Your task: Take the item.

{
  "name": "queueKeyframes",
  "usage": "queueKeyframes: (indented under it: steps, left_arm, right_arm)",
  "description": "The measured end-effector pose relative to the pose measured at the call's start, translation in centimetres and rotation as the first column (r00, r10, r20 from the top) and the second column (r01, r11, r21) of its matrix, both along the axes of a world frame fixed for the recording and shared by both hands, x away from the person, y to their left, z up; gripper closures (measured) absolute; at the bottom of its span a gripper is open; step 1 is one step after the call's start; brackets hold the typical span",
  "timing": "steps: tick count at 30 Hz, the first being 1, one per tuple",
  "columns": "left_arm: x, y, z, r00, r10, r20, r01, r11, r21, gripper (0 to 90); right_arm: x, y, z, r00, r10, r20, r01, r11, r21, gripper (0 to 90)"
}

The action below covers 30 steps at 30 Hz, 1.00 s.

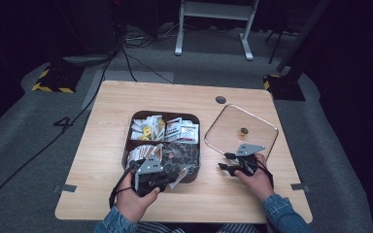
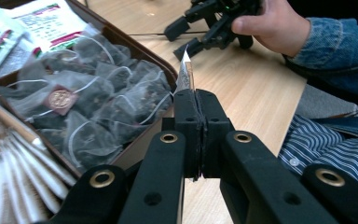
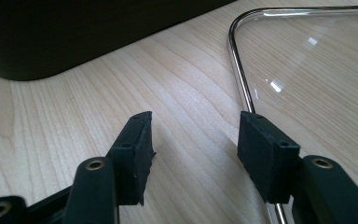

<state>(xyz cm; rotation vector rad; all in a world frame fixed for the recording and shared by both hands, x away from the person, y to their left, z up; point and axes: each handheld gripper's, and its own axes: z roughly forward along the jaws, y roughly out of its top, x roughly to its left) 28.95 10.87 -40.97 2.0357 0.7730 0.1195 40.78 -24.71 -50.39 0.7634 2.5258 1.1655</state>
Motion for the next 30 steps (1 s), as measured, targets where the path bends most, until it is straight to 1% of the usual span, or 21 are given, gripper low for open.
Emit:
queueKeyframes:
  steps: [2,5,9,15,24,25,27,30]
  left_arm:
    - [-0.1,-0.3,-0.1,0.9999,-0.013,-0.002,0.013,0.9999,-0.001,88.7]
    - [-0.2,-0.9,-0.5,0.9985,-0.054,-0.002,0.054,0.9985,0.006,88.7]
    - [-0.2,-1.6,-1.2,0.9966,-0.080,-0.020,0.081,0.9966,0.015,88.7]
    - [-0.2,-2.6,-2.2,0.9916,-0.122,-0.043,0.123,0.9915,0.040,88.7]
    - [0.0,-3.5,-3.5,0.9885,-0.136,-0.067,0.142,0.9857,0.091,88.6]
    - [0.1,-3.6,-3.6,0.9887,-0.136,-0.065,0.141,0.9851,0.098,88.5]
    - [0.1,-3.6,-3.8,0.9878,-0.138,-0.072,0.145,0.9839,0.105,88.5]
    - [0.1,-3.9,-4.1,0.9878,-0.138,-0.072,0.146,0.9829,0.113,88.5]
  right_arm:
    - [0.0,0.0,0.0,1.0000,0.000,0.000,0.000,1.000,0.000,45.7]
    - [0.0,0.0,0.0,1.0000,0.000,0.001,0.000,1.000,-0.001,45.7]
    - [0.0,0.0,0.0,1.0000,0.001,-0.003,-0.001,1.000,-0.001,45.2]
    - [0.0,0.0,0.0,1.0000,0.003,-0.001,-0.003,1.000,0.000,45.0]
    - [-0.1,0.0,0.0,1.0000,0.003,0.000,-0.003,1.000,0.000,44.9]
    - [-0.1,0.0,0.0,1.0000,0.003,-0.001,-0.003,1.000,0.000,44.9]
    - [-0.1,0.0,0.0,1.0000,0.003,0.000,-0.003,1.000,0.000,44.9]
    - [-0.1,0.0,0.0,1.0000,0.003,0.000,-0.003,1.000,0.000,44.8]
